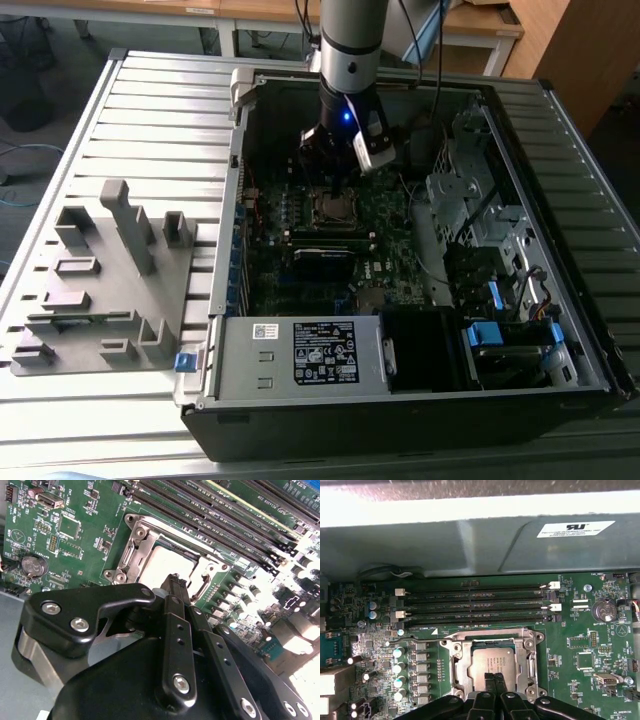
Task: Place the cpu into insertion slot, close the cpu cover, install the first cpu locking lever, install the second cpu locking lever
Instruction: 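Install the first cpu locking lever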
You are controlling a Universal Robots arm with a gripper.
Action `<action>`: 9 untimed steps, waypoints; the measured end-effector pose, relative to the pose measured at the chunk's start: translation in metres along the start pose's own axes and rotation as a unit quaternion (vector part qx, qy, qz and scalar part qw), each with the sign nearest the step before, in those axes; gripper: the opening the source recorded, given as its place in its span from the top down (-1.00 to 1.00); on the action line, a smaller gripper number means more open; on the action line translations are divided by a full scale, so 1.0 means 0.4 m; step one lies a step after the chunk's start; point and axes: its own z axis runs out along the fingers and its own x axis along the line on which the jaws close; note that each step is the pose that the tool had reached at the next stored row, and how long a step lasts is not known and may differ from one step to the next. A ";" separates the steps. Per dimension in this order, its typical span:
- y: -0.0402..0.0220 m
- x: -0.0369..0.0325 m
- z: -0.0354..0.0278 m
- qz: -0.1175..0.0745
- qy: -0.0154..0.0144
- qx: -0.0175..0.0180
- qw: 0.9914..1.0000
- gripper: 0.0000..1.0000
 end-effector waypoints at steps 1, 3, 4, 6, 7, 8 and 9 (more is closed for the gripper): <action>0.000 0.000 -0.005 0.000 0.000 0.000 1.000 0.79; 0.001 0.000 -0.015 0.000 0.000 0.000 1.000 0.79; 0.001 -0.001 -0.020 0.000 0.000 0.000 1.000 0.79; 0.001 -0.001 -0.030 0.000 0.001 0.000 1.000 0.79; 0.002 -0.001 -0.035 0.000 0.001 0.000 1.000 0.79; 0.002 -0.001 -0.039 0.000 0.001 0.000 1.000 0.79; 0.002 -0.001 -0.043 0.000 0.002 0.000 1.000 0.79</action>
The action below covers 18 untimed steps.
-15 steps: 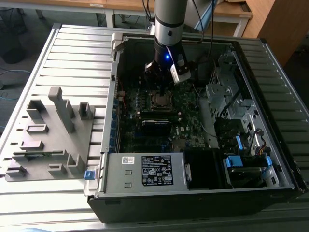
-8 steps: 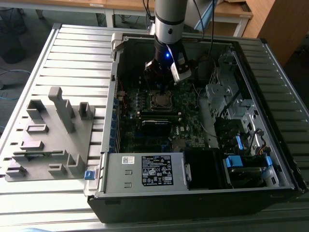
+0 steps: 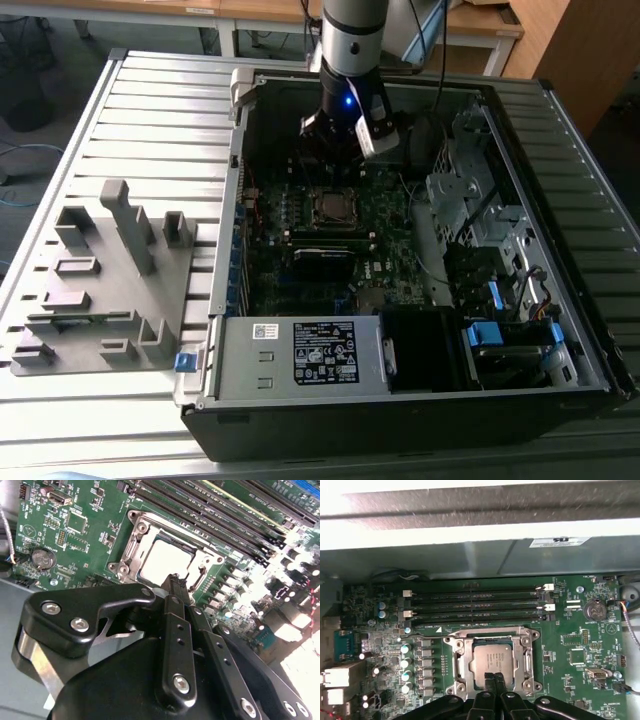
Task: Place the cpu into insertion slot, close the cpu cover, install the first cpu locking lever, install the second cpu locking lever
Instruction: 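Install the first cpu locking lever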
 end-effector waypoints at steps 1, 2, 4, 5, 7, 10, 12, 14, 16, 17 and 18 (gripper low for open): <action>0.000 0.000 -0.004 0.000 0.000 0.000 1.000 0.79; 0.000 0.000 -0.006 0.000 0.001 0.000 1.000 0.79; 0.000 0.000 -0.007 0.000 0.001 0.000 1.000 0.79; 0.000 0.000 -0.007 0.000 0.001 0.000 1.000 0.79; 0.000 0.000 -0.008 0.000 0.001 0.000 1.000 0.79; 0.000 0.000 -0.009 0.000 0.001 0.000 1.000 0.79; 0.000 0.000 -0.009 0.000 0.001 0.000 1.000 0.79; 0.000 0.000 -0.012 0.000 0.001 0.000 1.000 0.79; 0.001 0.000 -0.014 0.000 0.001 0.000 1.000 0.79; 0.001 0.000 -0.015 0.000 0.001 0.000 1.000 0.79; 0.001 0.000 -0.017 0.000 0.001 0.000 1.000 0.79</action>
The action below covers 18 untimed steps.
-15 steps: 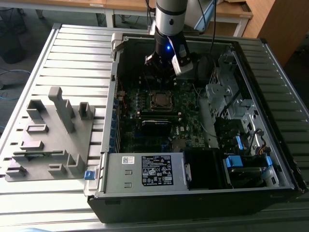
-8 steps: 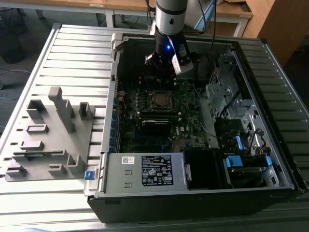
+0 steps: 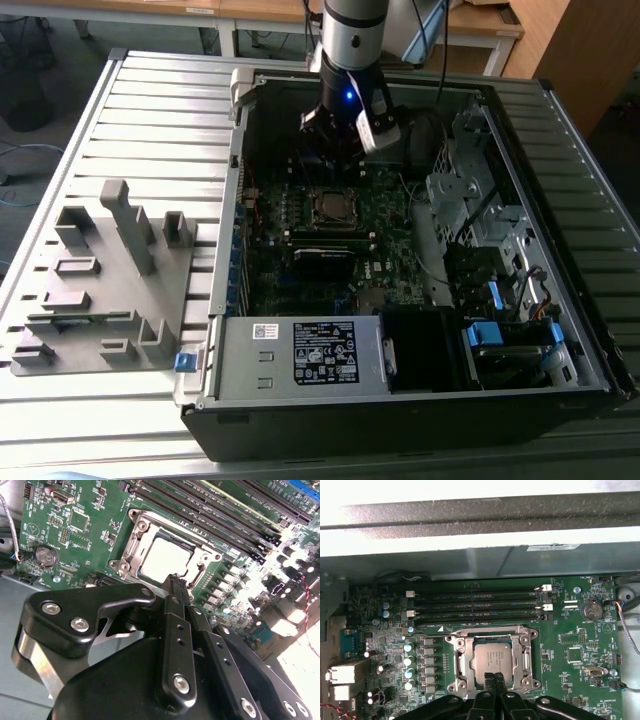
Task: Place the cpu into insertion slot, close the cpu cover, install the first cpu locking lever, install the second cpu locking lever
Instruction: 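Install the first cpu locking lever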
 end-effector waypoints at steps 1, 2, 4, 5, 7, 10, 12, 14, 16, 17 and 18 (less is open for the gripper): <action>0.000 0.000 -0.002 0.000 0.000 0.000 1.000 0.79; 0.000 0.000 -0.005 0.000 0.000 0.000 1.000 0.79; 0.000 0.000 -0.009 0.000 0.000 0.000 1.000 0.79; 0.001 0.000 -0.011 0.000 0.000 0.000 1.000 0.79; 0.001 0.000 -0.015 0.000 0.000 0.000 1.000 0.79; 0.001 0.000 -0.020 0.000 0.000 0.000 1.000 0.79; 0.001 0.000 -0.020 0.000 0.000 0.000 1.000 0.79; 0.001 0.000 -0.020 0.000 0.000 0.000 1.000 0.79; 0.001 0.000 -0.020 0.000 0.000 0.000 1.000 0.79; 0.001 0.000 -0.020 0.000 0.000 0.000 1.000 0.79; 0.001 0.000 -0.021 0.000 0.000 0.000 1.000 0.79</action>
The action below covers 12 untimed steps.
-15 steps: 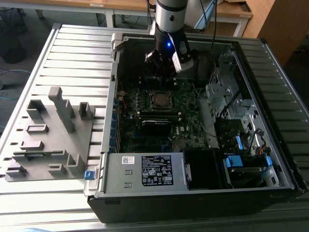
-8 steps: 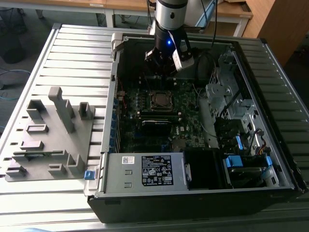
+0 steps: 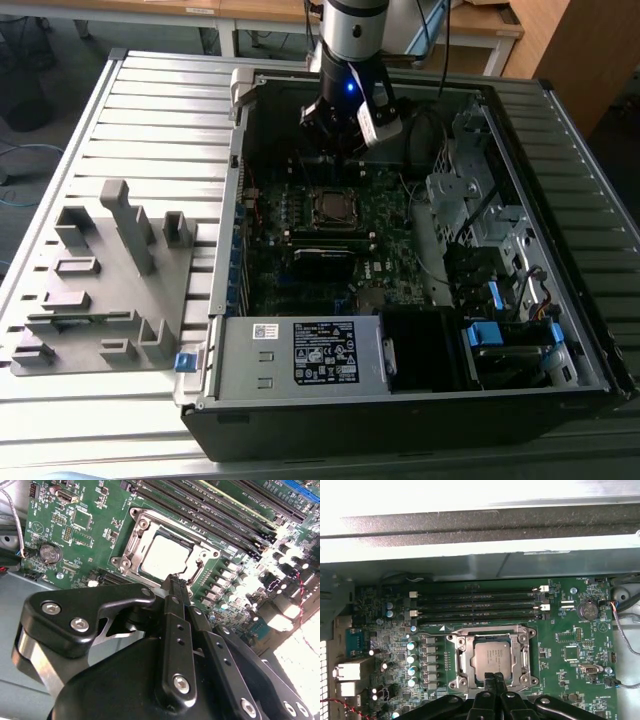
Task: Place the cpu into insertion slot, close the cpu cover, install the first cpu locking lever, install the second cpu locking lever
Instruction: 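Install the first cpu locking lever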
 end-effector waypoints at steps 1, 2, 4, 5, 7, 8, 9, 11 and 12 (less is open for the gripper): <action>0.000 0.001 0.000 0.000 0.000 0.000 1.000 0.79; 0.000 0.003 0.000 0.000 0.000 0.000 1.000 0.79; 0.000 0.006 0.001 0.000 0.000 0.000 1.000 0.79; -0.001 0.008 0.001 0.000 0.000 0.000 1.000 0.79; -0.001 0.013 0.002 0.000 0.000 0.000 1.000 0.79; -0.001 0.015 0.002 0.000 0.000 0.000 1.000 0.79; -0.001 0.017 0.002 0.000 0.000 0.000 1.000 0.79; -0.002 0.023 0.003 0.000 0.000 0.000 1.000 0.79; -0.002 0.027 0.003 0.000 0.000 0.000 1.000 0.79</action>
